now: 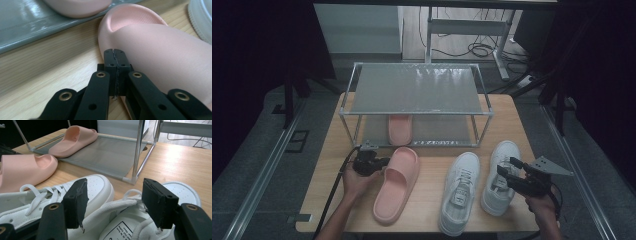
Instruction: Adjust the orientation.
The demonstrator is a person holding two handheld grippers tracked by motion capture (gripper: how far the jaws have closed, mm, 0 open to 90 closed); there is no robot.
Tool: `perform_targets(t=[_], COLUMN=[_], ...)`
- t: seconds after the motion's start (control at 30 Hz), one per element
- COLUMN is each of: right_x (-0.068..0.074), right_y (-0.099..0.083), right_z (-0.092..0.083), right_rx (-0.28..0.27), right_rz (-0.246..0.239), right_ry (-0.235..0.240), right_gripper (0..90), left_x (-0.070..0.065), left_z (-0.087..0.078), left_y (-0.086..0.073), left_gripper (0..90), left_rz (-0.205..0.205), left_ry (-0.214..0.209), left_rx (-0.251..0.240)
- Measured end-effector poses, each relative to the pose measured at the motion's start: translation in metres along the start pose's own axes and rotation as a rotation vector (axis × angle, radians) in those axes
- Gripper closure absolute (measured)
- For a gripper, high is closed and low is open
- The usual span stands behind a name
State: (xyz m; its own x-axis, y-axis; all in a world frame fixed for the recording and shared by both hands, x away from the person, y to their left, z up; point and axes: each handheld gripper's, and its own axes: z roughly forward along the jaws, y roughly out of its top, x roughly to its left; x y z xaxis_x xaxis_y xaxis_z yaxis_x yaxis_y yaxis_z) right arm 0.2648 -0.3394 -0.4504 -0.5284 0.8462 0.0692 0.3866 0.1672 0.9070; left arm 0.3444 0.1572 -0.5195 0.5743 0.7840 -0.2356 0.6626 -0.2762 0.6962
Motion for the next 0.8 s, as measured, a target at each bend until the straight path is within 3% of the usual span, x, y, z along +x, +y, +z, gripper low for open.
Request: perform_targets(t=[0.4, 0.63, 0.8], right_x=[-0.001, -0.002, 0.0], right_y=[0.0, 0.0, 0.0], right_z=[-0.001, -0.002, -0.001], right_rx=[-0.003, -0.005, -0.003], right_rz=[0.001, 0.004, 0.002], right_ry=[-0.002, -0.005, -0.004], right_gripper=[37.6, 37.6, 37.6], left_x=[-0.014, -0.016, -0.028], left_z=[0.009, -0.024, -0.049], left_y=[0.007, -0.002, -0.016], left_gripper=[90.0, 90.0, 90.0], left_rz=[0.031, 0.042, 0.055], left_ry=[-0.028, -0.027, -0.062], left_rx=[0.005, -0.032, -0.061])
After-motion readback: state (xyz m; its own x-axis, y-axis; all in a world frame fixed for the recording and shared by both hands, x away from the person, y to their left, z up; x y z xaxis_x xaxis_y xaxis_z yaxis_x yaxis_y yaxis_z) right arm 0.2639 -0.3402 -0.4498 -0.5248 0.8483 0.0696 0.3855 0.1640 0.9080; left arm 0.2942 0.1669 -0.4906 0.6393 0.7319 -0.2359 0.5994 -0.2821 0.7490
